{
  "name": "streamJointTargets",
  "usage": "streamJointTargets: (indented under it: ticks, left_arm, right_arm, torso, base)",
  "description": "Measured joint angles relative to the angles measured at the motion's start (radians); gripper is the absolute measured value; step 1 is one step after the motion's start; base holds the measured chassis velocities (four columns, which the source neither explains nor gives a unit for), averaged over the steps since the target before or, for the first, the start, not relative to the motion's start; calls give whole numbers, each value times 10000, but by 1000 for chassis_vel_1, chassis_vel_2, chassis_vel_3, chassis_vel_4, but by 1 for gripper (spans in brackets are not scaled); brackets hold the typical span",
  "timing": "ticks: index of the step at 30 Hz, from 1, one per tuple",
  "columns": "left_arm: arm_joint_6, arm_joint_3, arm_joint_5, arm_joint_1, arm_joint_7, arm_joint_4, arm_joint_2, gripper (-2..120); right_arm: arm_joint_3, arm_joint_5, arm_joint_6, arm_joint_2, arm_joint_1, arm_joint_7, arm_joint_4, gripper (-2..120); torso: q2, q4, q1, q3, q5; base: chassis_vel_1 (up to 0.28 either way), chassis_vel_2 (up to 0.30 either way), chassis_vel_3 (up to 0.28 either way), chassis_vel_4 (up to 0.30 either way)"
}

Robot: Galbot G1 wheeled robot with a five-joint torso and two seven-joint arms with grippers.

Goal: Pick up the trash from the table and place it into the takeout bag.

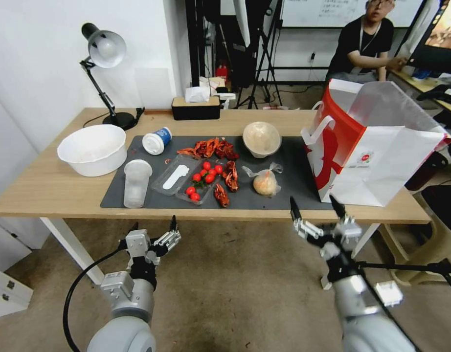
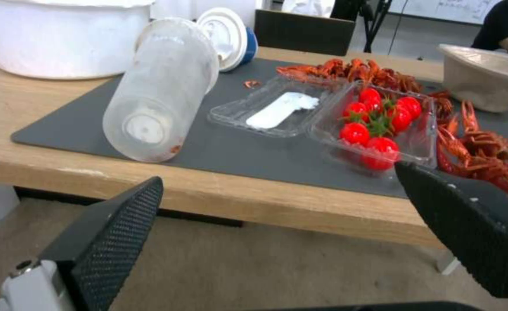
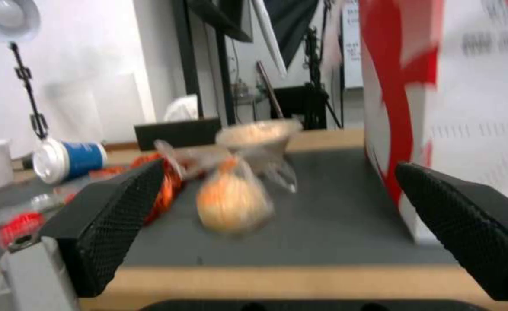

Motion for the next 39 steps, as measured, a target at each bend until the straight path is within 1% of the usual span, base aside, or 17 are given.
streamJointTargets:
  ticks: [6,13,23,27,30,32,34,35,38,39]
  left_arm:
    - [-52,11,-8,-23,22,44,55,100]
    - [-72,38,-35,-24,29,134,135,100]
    - [-79,42,-55,-25,32,143,162,100]
    - [-82,31,-57,-25,33,136,159,100]
    - [-84,13,-12,-7,33,117,125,100]
    - [-87,8,22,0,33,117,117,100]
    - [-87,3,55,10,34,97,114,100]
    - [-87,3,55,10,34,97,114,100]
    - [-87,-17,99,48,41,48,117,100]
    - [-87,-17,99,48,41,48,117,100]
  right_arm:
    - [-82,-172,208,215,1,-63,-396,100]
    - [-153,-291,-2,375,180,-58,-431,100]
    - [-198,-310,-307,307,440,-4,-386,100]
    - [-250,-232,-516,190,808,11,-457,100]
    - [-348,31,-1039,74,1433,-49,-547,100]
    - [-377,121,-1191,47,1640,-139,-622,100]
    - [-507,296,-1510,-45,2257,-305,-812,100]
    - [-507,296,-1510,-45,2257,-305,-812,100]
    - [-882,345,-2108,-168,3270,-203,-1124,100]
    - [-882,345,-2108,-168,3270,-203,-1124,100]
  torso:
    - [-1,1,2,1,0]
    - [-2,1,2,1,0]
    - [-2,0,2,1,0]
    - [-2,-1,1,1,1]
    - [-2,1,2,1,1]
    - [-2,0,2,1,0]
    - [-2,1,2,1,1]
    - [-2,1,2,1,1]
    - [-2,1,2,2,1]
    - [-2,1,2,2,1]
  base:
    - [0,0,0,0]
    - [0,0,0,0]
    - [0,0,0,0]
    - [0,0,0,0]
    - [0,0,0,0]
    - [0,0,0,0]
    - [0,0,0,0]
    - [0,0,0,0]
    - [0,0,0,0]
    - [0,0,0,0]
